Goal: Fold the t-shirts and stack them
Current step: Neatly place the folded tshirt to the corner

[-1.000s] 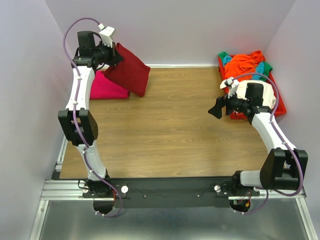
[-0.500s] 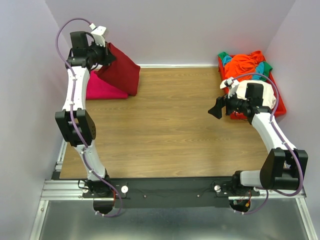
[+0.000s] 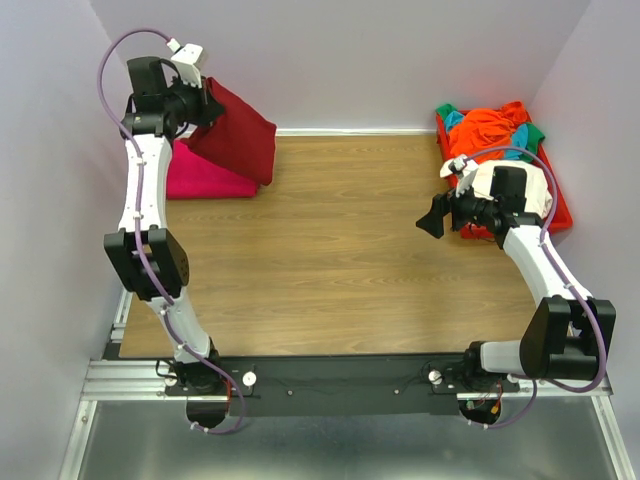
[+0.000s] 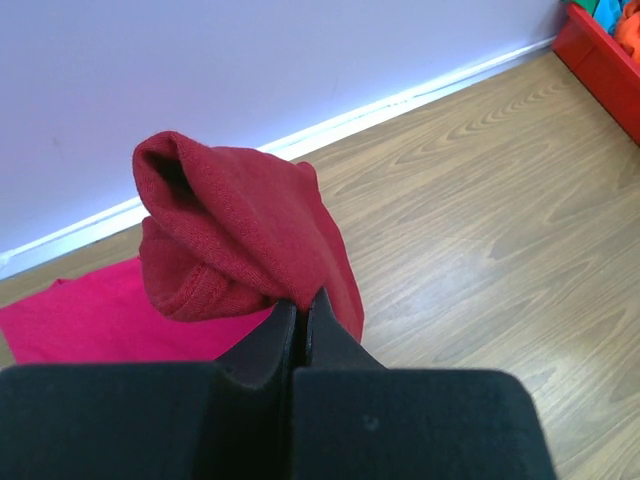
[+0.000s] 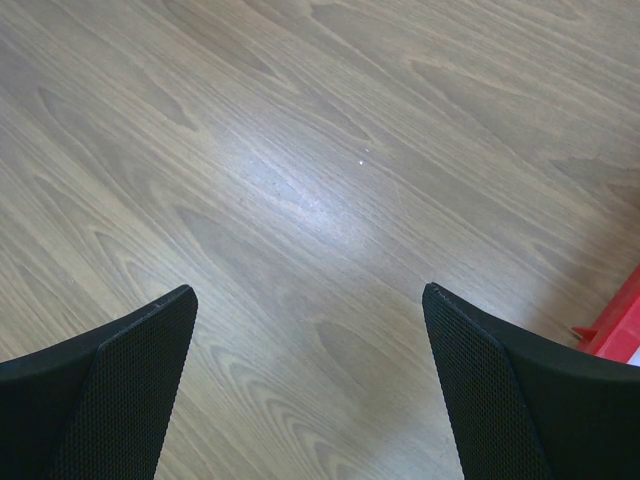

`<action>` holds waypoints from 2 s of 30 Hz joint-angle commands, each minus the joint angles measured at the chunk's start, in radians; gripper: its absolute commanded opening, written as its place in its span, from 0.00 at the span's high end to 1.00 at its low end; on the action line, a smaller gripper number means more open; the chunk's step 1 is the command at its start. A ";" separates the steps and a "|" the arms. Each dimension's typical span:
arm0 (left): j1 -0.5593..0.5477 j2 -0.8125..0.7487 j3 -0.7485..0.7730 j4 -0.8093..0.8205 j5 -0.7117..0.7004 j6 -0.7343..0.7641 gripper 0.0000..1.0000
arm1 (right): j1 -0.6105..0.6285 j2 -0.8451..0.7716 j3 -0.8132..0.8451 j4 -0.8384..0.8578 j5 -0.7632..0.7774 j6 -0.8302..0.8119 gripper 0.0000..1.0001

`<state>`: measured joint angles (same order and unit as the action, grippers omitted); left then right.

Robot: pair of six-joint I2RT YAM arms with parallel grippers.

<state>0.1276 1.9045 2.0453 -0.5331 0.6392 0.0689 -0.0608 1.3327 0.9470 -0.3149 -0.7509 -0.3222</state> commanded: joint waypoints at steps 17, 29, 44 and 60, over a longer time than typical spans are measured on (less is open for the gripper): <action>0.044 -0.036 -0.017 0.024 -0.027 -0.017 1.00 | -0.007 0.000 -0.013 0.010 -0.008 -0.011 0.00; 0.087 0.155 0.134 -0.019 -0.105 -0.023 1.00 | -0.007 0.000 -0.013 0.010 -0.018 -0.008 0.00; 0.158 0.314 0.207 0.053 -0.069 -0.057 1.00 | -0.007 0.003 -0.007 0.002 -0.038 -0.002 0.00; 0.067 0.133 0.156 0.255 0.116 -0.293 1.00 | -0.007 0.000 -0.005 -0.004 -0.050 -0.006 0.00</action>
<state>0.2455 2.1265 2.1811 -0.3988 0.6731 -0.1345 -0.0608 1.3331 0.9466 -0.3153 -0.7734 -0.3225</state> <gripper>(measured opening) 0.017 0.998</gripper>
